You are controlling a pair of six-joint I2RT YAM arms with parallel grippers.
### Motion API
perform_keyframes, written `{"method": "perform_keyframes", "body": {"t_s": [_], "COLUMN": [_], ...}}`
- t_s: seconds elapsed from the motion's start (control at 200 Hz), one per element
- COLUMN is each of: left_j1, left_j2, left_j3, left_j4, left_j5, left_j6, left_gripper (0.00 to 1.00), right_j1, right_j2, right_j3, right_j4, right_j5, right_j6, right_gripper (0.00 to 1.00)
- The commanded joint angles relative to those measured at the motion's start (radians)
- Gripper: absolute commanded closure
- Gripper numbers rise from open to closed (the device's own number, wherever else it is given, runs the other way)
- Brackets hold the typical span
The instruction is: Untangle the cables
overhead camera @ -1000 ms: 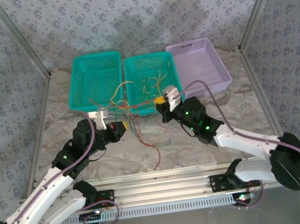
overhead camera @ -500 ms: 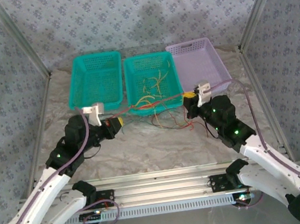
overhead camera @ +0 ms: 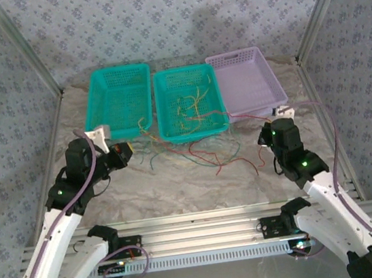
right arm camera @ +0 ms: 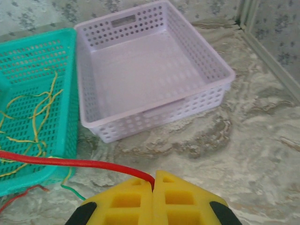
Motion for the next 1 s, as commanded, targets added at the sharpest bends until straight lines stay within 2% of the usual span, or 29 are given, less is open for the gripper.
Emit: {"method": "perform_keyframes", "body": {"t_s": [0.0, 0.135, 0.295, 0.505, 0.809, 0.994], "left_j1": [0.008, 0.008, 0.008, -0.001, -0.030, -0.048], "left_j2": [0.001, 0.013, 0.011, 0.008, -0.006, 0.003], "left_j3": [0.040, 0.004, -0.018, -0.037, -0.071, -0.076], "left_j4": [-0.015, 0.017, 0.032, 0.033, 0.058, 0.077], "left_j5": [0.029, 0.063, 0.102, 0.155, 0.172, 0.167], "left_j6": [0.032, 0.007, -0.002, -0.009, -0.035, -0.040], "left_gripper": [1.00, 1.00, 1.00, 1.00, 1.00, 1.00], "right_j1": [-0.006, 0.003, 0.002, -0.052, -0.201, -0.245], "right_j2": [-0.057, -0.077, 0.026, 0.302, 0.710, 0.980], "right_j3": [0.047, 0.109, 0.221, 0.407, 0.671, 0.866], "right_j4": [-0.032, 0.004, -0.027, -0.066, -0.143, -0.241], "right_j5": [0.107, 0.088, 0.132, 0.297, 0.275, 0.262], "right_j6": [0.024, 0.038, 0.048, 0.083, 0.163, 0.157], "right_gripper": [1.00, 1.00, 1.00, 1.00, 1.00, 1.00]}}
